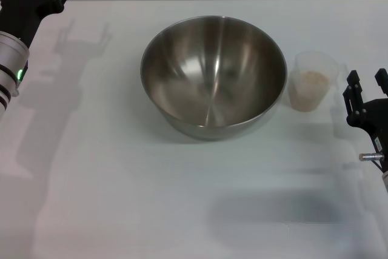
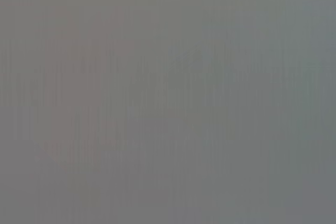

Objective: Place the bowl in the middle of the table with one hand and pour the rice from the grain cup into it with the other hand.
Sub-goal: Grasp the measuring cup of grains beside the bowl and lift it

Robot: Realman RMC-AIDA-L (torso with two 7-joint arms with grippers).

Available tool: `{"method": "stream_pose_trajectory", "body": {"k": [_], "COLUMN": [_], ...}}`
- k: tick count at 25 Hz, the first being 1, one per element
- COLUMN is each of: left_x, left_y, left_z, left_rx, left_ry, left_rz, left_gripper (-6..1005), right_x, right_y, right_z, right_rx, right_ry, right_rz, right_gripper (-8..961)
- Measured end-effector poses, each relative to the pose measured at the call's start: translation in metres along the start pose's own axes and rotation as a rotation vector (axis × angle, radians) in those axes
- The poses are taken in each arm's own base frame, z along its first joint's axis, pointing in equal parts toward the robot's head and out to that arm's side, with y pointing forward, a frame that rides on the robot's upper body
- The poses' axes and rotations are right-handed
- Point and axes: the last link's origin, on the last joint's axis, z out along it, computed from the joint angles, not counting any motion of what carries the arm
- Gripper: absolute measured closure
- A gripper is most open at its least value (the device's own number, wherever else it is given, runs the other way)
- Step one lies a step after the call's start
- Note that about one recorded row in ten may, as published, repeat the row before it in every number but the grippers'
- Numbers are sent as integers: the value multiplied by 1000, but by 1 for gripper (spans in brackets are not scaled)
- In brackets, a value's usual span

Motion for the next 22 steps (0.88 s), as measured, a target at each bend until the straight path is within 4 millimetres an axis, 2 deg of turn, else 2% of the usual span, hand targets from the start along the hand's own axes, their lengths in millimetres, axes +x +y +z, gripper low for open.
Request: {"method": "stream_pose_trajectory", "body": {"k": [16,22], "left_x": [-2,-2], "left_y": [2,2], "left_z": [0,0], "left_rx": [-10,-10], "left_ry": [-10,-10], "left_rz": [8,6], "left_gripper": [193,193], "right_x": [6,12], "right_y": [-2,-8], "right_z": [-7,-7], "right_rx": [0,6], "right_ry": [30,70], "right_rz": [-5,-28], "right_gripper": [472,472]}}
